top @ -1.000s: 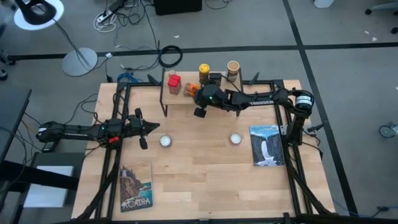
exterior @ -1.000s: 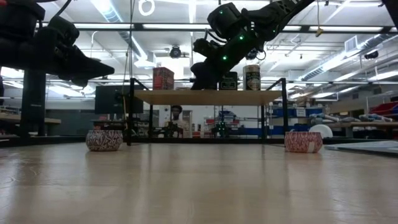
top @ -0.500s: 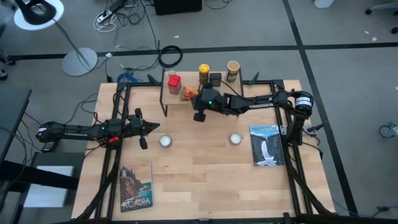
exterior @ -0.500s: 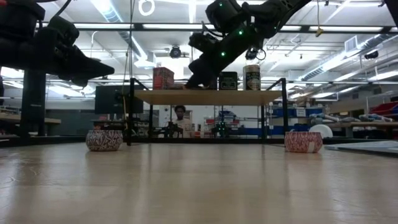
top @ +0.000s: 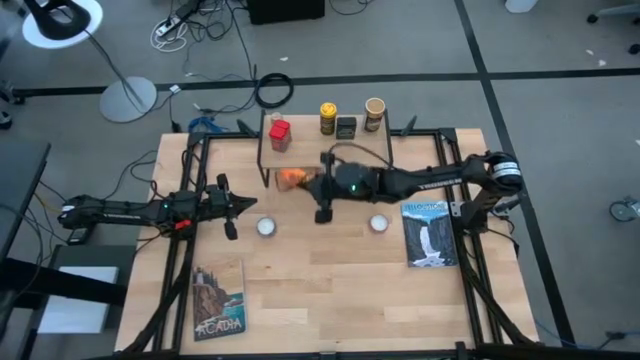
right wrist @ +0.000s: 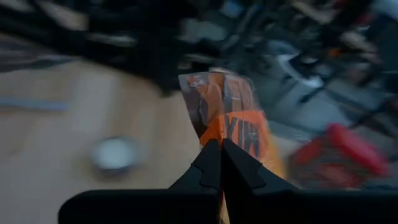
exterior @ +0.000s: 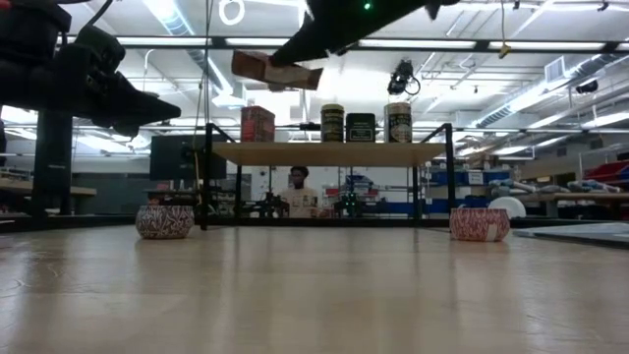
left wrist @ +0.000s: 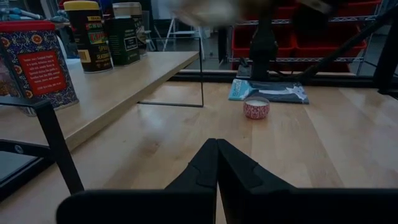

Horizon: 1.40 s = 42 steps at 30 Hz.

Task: Shelf spices
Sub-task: Remove the orange seasoning pack from the shelf, then remove the red seasoning can from the shelf

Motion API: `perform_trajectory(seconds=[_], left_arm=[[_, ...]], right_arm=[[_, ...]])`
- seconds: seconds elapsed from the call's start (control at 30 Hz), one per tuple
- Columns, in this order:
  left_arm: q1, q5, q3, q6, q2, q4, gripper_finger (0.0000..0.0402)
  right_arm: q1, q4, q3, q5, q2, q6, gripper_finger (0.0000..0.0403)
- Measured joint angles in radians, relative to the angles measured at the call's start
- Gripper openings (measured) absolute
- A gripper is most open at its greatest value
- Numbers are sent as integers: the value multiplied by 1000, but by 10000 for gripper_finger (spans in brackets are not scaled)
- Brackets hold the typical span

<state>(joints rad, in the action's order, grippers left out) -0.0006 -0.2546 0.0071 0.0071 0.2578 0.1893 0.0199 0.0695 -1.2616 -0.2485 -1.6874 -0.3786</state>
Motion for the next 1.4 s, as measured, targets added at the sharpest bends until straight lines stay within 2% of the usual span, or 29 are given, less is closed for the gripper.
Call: perform_trajectory(seconds=[0.27,0.4,0.5,0.6,0.73,0.87,1.03,1.13,1.27,1.4], left_arm=[[0,-6,0,-10,-1,3,10],[0,-6,0,-14,-1,4,10],[0,-6,0,-21,0,4,10],[0,-49,0,-45,0,3,13],[0,-65,19,-64,10,-1,42],[-6,-62,85,-60,49,76,96],[-11,-91,236,45,157,104,170],[-8,-197,384,139,257,49,209],[38,-416,646,174,432,-200,255],[119,-420,918,171,643,-430,292]], right_arm=[[80,-289,13,-1,-17,210,0],[74,-321,71,-19,-23,297,0],[49,-323,123,20,-23,380,0],[28,-328,182,38,-23,453,4],[21,-257,251,30,-23,482,36],[26,-166,289,33,-23,484,89],[26,-95,291,19,-23,450,161],[31,-49,290,5,-23,423,198],[30,-44,264,4,-23,410,234],[30,-33,243,2,-23,383,245]])
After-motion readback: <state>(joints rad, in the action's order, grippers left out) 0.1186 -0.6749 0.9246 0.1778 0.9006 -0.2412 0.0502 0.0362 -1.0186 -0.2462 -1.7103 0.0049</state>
